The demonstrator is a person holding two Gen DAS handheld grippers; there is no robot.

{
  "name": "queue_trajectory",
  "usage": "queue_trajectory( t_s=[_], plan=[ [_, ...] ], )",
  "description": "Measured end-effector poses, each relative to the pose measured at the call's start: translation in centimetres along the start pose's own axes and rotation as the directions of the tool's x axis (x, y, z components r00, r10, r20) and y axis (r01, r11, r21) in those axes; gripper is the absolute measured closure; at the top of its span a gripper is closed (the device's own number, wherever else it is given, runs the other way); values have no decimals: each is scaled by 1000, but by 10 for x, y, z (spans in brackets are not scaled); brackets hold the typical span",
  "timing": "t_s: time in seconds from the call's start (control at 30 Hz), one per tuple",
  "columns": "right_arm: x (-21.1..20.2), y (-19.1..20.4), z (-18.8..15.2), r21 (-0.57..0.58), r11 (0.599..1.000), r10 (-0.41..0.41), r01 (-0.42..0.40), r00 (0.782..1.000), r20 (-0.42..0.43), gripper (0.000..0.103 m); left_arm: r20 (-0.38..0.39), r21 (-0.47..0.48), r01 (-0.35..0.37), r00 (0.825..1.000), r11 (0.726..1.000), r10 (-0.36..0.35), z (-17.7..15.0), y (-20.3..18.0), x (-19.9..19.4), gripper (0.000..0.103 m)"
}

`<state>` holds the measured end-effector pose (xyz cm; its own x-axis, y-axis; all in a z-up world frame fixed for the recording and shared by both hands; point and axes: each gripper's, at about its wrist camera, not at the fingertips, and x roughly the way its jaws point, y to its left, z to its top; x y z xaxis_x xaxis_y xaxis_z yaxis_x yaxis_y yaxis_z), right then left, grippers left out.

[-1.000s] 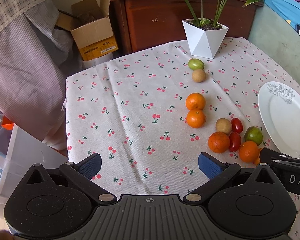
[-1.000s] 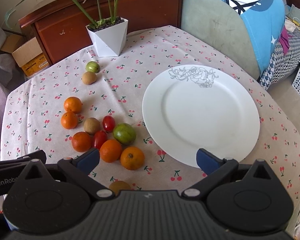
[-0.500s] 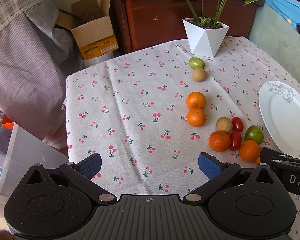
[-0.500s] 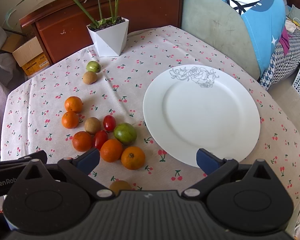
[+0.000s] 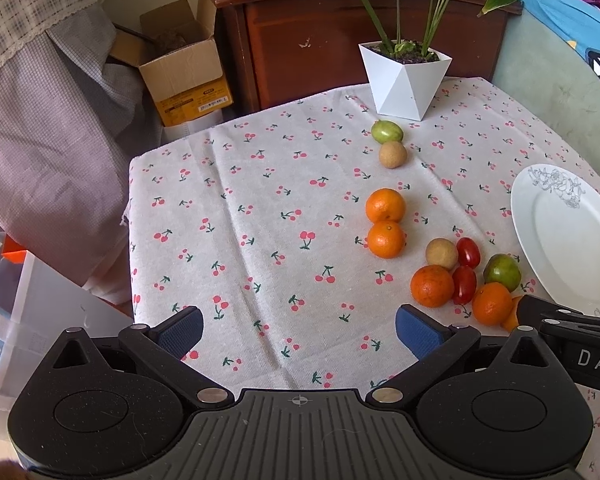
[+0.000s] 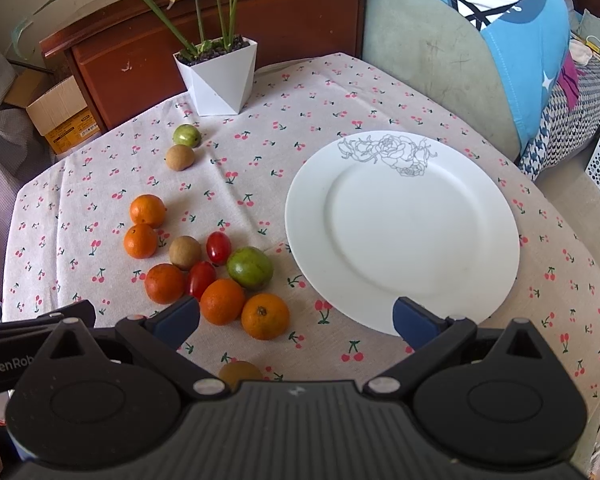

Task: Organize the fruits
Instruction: 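Move the right tool toward a brown kiwi while the left tool approaches the oranges, then close the right tool on the brown kiwi while the left tool grasps an orange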

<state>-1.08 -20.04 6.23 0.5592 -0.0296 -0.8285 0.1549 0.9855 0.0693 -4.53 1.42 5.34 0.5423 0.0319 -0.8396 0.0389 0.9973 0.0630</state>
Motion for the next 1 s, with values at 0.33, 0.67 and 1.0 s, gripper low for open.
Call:
queue_trajectory(
  t_s=[0.33,0.67,1.0],
  plan=[
    [-7,-28,-5,17,998,55,-55,998,40,2,7,-30,27,1000,999,-27,4,5,1,0],
    [-5,-38,-35,32,974,226,-225,974,-11,17,44,-66,40,998,997,-38,7,5,1,2],
    [6,-17,-51,-35,951,307,-309,950,-51,48,54,-6,52,997,999,-51,1,-4,7,8]
  ],
)
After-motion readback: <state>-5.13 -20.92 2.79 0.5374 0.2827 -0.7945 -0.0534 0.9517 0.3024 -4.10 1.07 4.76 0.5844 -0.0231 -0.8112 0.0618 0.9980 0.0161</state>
